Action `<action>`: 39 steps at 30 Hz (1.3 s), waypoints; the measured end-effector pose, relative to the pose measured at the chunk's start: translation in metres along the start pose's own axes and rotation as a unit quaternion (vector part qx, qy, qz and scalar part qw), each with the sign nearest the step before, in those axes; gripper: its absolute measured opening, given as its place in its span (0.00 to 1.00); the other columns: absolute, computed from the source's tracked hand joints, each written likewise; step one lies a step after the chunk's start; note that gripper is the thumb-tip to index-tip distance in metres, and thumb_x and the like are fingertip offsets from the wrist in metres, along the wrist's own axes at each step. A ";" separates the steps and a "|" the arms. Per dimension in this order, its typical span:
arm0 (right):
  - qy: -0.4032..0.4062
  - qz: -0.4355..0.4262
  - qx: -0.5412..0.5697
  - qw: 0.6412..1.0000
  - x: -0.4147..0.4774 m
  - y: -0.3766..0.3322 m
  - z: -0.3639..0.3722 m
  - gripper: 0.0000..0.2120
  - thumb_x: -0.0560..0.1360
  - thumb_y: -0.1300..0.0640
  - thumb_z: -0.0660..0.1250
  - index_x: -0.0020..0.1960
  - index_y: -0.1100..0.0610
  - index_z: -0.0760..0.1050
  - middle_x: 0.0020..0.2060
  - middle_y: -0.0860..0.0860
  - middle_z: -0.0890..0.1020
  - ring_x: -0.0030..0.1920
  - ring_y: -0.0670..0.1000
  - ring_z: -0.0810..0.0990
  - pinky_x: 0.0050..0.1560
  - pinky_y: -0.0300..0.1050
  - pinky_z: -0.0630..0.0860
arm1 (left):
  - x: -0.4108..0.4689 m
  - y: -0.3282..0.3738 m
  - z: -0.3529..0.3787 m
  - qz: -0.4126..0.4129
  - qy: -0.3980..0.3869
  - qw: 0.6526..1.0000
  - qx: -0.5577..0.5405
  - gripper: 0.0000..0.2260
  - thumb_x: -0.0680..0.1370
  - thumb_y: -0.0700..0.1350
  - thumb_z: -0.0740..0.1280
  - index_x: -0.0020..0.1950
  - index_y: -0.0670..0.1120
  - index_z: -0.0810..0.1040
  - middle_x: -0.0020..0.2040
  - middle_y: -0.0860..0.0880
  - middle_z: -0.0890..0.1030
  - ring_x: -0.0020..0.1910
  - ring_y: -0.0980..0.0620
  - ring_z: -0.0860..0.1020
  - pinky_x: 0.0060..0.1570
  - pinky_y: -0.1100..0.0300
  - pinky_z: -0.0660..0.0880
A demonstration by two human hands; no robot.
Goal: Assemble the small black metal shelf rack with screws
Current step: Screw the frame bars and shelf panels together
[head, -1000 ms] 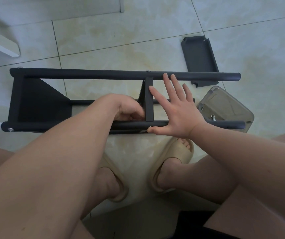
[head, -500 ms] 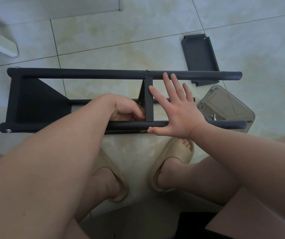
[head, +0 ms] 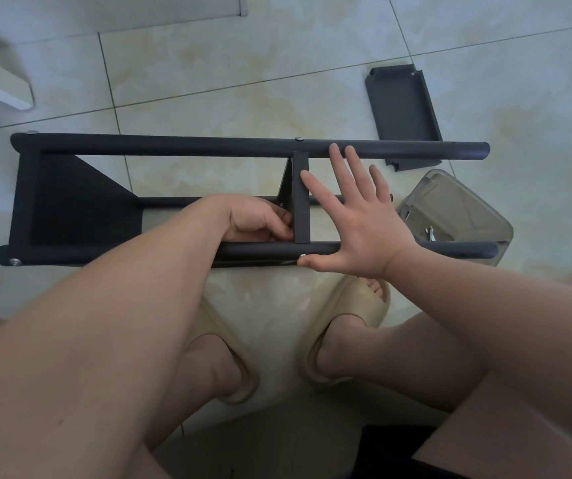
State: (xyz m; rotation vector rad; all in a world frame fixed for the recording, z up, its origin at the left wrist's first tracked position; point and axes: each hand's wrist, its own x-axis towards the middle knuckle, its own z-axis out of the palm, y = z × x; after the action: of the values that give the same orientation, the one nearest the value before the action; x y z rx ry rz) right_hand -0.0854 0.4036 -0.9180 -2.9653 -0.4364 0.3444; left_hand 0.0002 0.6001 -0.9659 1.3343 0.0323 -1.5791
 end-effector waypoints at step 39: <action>-0.005 0.001 -0.002 1.000 0.000 -0.001 0.000 0.54 0.66 0.19 0.52 0.83 0.46 0.45 0.81 0.59 0.38 0.81 0.61 0.36 0.78 0.67 0.44 | -0.007 0.002 0.004 0.001 0.044 0.996 0.075 0.07 0.67 0.40 0.70 0.42 0.47 0.85 0.44 0.44 0.84 0.46 0.46 0.81 0.59 0.52 0.75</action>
State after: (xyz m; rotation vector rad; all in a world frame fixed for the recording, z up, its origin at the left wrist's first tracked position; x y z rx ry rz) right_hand -0.0856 0.4045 -0.9179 -2.9692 -0.4367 0.3589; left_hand -0.0026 0.6014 -0.9581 1.5197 -0.0350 -1.5450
